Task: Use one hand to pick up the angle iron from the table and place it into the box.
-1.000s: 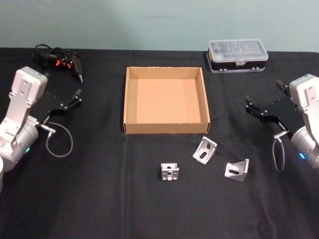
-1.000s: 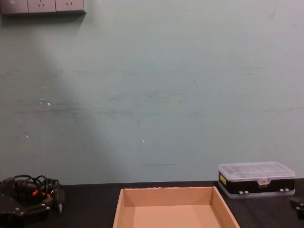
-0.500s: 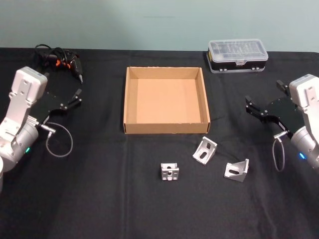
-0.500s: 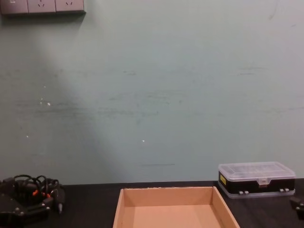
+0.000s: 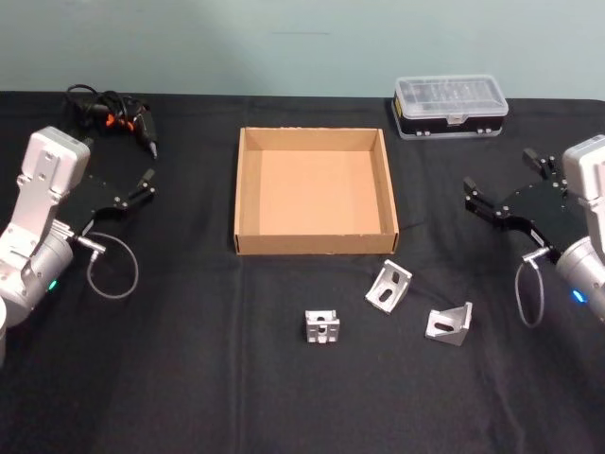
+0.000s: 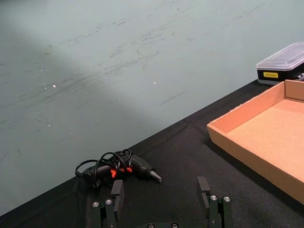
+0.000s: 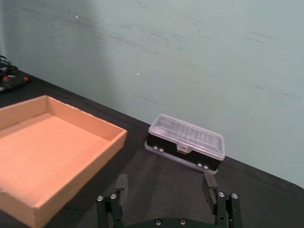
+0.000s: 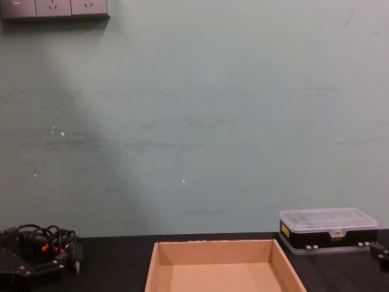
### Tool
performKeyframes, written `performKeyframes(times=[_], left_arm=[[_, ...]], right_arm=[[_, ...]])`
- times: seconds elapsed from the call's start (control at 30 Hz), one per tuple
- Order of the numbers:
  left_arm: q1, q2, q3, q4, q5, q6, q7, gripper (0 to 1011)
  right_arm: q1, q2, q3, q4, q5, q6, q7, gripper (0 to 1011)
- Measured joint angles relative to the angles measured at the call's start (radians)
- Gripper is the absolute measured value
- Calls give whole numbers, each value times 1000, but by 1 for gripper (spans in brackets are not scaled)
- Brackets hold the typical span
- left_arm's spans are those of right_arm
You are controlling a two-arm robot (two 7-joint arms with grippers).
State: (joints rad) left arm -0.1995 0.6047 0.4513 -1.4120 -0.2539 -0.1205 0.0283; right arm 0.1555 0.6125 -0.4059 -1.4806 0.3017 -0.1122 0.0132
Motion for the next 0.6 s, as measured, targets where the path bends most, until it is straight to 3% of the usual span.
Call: performKeyframes(times=[0.37,0.6], left_arm=[[0,0,0,0,0,0,0,1000],[0,0,0,0,0,0,0,1000]], right_arm=[[-100,45,50,-158,56,57,66,1000],[-170,94,67,-288,129,157,165,1000]])
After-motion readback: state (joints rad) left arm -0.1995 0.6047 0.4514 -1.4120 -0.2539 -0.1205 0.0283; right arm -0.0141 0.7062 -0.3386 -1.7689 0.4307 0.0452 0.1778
